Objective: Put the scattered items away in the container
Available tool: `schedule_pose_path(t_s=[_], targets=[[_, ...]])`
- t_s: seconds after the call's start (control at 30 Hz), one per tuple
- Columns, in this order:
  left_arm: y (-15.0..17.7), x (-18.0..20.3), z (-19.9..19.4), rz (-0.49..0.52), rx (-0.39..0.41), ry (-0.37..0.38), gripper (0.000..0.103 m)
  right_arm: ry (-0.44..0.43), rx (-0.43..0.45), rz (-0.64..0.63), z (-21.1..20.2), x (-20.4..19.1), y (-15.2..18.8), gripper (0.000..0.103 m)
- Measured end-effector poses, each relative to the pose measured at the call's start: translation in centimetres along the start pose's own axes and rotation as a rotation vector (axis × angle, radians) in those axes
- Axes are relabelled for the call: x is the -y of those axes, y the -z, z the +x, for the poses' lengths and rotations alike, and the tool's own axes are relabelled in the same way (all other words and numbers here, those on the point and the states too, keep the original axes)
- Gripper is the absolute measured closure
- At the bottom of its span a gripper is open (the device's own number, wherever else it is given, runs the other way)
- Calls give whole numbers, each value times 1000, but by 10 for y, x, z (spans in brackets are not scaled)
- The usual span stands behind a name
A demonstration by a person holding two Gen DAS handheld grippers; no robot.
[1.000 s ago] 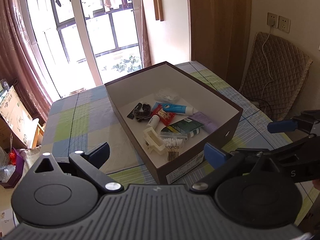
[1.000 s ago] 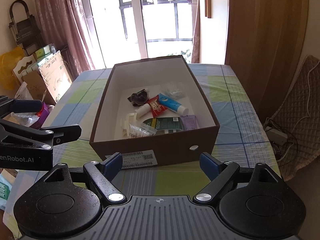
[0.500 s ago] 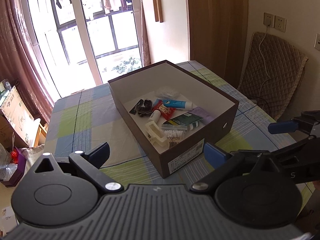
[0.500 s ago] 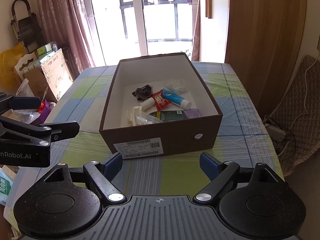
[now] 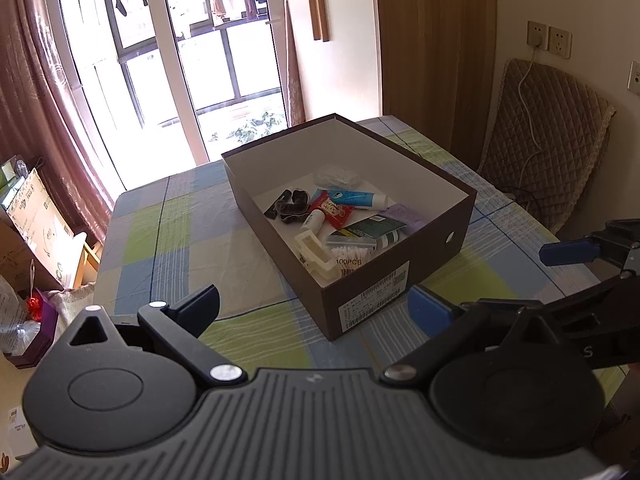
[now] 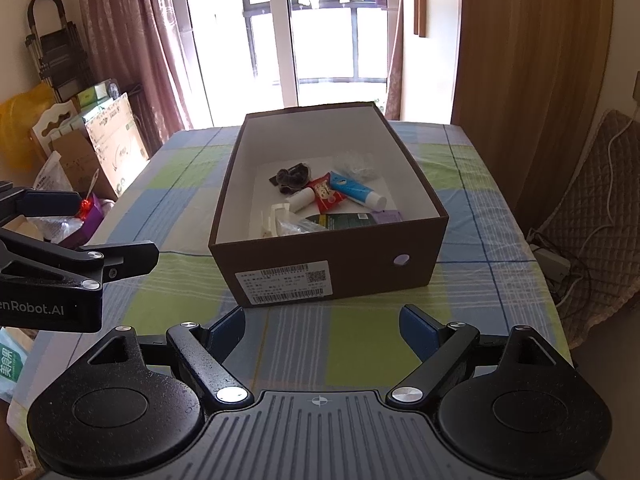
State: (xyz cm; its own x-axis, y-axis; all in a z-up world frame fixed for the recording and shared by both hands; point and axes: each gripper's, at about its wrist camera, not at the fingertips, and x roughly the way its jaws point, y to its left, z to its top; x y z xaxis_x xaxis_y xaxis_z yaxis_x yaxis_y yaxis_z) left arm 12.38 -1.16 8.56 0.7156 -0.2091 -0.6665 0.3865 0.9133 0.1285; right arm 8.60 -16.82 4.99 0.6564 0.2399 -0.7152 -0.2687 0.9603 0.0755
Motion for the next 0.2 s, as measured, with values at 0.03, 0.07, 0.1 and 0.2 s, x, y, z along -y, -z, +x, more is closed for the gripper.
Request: schedule_pose_path(t_s=[0.03, 0.07, 0.1, 0.2], targets=[[1, 0, 0, 2, -2, 1, 4, 2, -2, 0, 0, 0, 1, 13], [2, 0, 0, 3, -3, 2, 4, 3, -4, 2, 0, 0, 2, 13], [2, 1, 1, 5, -4, 5, 4, 4, -5, 4, 1, 0, 2, 13], [4, 1, 1, 9, -1, 5, 4, 5, -9, 8, 1, -1, 4, 13]])
